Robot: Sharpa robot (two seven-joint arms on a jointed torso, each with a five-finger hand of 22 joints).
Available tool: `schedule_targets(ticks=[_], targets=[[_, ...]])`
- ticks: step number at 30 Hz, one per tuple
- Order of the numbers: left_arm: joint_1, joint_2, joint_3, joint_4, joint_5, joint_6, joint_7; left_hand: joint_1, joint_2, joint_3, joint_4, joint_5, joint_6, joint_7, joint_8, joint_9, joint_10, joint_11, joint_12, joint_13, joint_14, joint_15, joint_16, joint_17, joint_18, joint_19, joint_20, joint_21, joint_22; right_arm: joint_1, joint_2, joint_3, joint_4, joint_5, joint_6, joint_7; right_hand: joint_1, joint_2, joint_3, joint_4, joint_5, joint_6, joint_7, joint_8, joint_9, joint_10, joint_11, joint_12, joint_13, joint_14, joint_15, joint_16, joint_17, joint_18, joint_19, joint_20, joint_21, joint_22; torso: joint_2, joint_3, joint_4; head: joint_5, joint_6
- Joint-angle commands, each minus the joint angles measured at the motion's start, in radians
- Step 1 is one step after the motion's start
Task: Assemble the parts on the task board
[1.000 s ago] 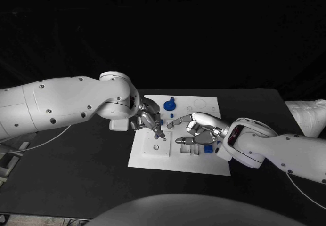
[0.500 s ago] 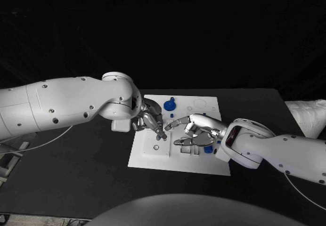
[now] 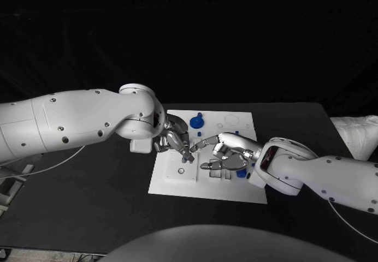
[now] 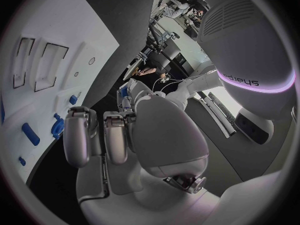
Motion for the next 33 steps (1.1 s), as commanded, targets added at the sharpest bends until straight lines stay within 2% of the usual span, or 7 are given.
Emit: schedule_targets(ticks=[1,33], targets=[[0.0,0.003,0.0,0.001,0.008,-0.002,0.006,0.008,0.005,0.035,-0.03,0.003,0.013,-0.016,0.004,0.001,0.096,-0.006,0.0,0.257,0.106,0.003,0.003,0.264,0.008,0.0,-0.003,-0.003,0.191,-0.001,0.002,0.0,-0.003,-0.008,0.022,0.003,0.003,-0.008,0.006,-0.002,-0.004,0.003,-0.005,-0.007,-0.001,0.134,-0.04,-0.005,0.258,0.104,-0.005,0.003,0.263,-0.003,0.0,-0.007,-0.002,0.208,-0.001,0.0001,0.0,0.0,0.0],[0.0,0.011,0.0,-0.004,0.008,0.0,-0.001,0.008,0.005,0.031,-0.024,0.007,0.012,-0.016,0.006,0.0,0.091,-0.006,-0.003,0.253,0.106,0.003,0.003,0.264,0.008,-0.002,-0.003,-0.006,0.19,-0.004,0.012,0.0,-0.015,-0.006,0.038,-0.008,-0.001,-0.009,0.009,0.0,-0.007,0.008,-0.005,-0.006,-0.003,0.134,-0.041,-0.005,0.258,0.104,-0.007,0.003,0.263,-0.003,-0.001,-0.009,-0.004,0.208,0.001,-0.0004,-0.0003,-0.001,0.0]])
